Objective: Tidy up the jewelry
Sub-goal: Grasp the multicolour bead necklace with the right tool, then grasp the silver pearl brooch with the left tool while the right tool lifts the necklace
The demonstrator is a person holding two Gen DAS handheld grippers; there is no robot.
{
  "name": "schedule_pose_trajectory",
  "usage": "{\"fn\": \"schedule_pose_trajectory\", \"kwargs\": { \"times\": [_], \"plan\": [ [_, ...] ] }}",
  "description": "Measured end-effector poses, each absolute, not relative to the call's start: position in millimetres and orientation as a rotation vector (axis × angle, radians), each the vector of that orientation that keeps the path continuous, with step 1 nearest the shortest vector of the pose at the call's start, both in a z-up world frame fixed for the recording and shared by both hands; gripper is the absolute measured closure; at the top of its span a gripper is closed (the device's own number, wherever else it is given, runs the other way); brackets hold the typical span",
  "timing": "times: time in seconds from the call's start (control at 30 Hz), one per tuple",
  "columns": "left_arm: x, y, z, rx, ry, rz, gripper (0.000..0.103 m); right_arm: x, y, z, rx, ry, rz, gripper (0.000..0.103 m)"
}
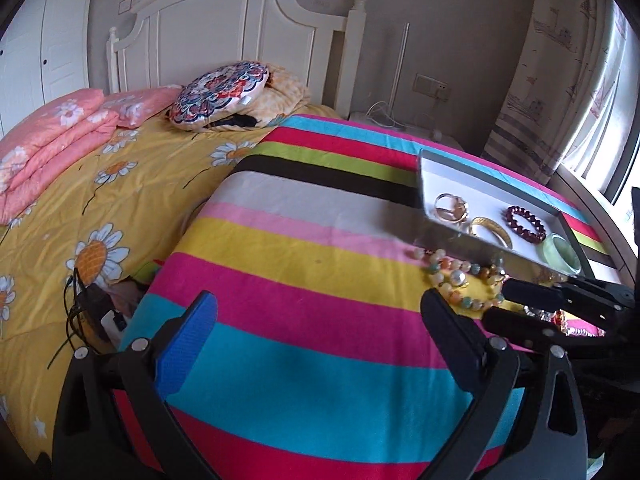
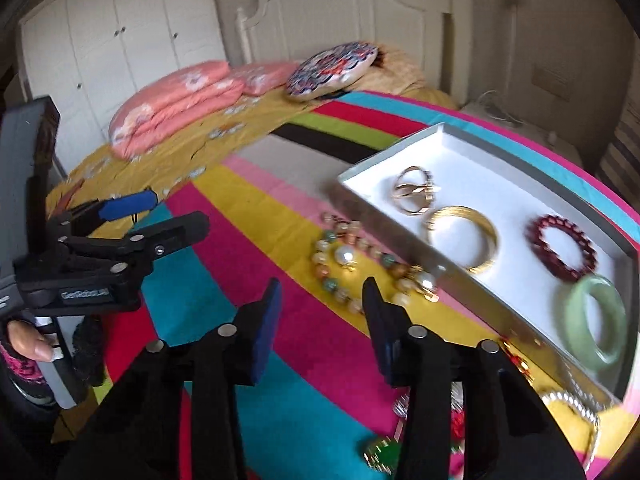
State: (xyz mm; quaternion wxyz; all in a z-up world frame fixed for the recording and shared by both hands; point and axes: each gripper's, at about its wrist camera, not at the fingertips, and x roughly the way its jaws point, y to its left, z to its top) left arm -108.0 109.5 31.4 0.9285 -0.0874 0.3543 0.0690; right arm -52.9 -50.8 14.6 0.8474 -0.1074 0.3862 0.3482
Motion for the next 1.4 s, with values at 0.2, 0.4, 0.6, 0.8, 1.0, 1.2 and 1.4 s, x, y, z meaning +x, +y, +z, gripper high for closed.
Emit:
{"fn": "schedule_pose_trajectory", "kwargs": {
  "times": [0.2, 0.4, 0.6, 0.8, 1.0, 1.2, 1.4],
  "plan": [
    [-116.3, 122.1, 27.1, -0.221, 0.734, 0.134, 0.002, -45.1, -32.5, 0.5, -0.348, 0.844, 0.700, 0.078],
    [-114.8, 116.6, 27.5, -0.203, 0.736, 0.132, 0.002, -69.8, -39.1, -2.9, -0.406, 0.809, 0.763, 0.091],
    [-115.6, 109.2, 28.4, -0.188, 0.739, 0.121, 0.002, -94.0, -61.0, 7.6, -0.316, 0.774, 0.806, 0.092],
    [-114.6, 90.5, 31.5, -0.217, 0.756, 0.007, 0.002, -56.1, -83.8, 32.9, -0.076, 0.757, 0.787, 0.092],
    [-114.9, 37.7, 32.6, -0.142, 0.780, -0.245, 0.003, -43.0, -125.5, 55.8, 0.110, 0.702, 0.770, 0.092],
    [-107.6, -30.5, 25.3, 0.017, 0.773, -0.374, 0.029, -52.6, -172.5, 87.4, 0.186, 0.602, 0.716, 0.092],
    [-78.1, -69.1, 17.7, 0.145, 0.828, -0.396, 0.044, -76.7, -213.8, 106.3, 0.219, 0.521, 0.670, 0.092]
  ]
}}
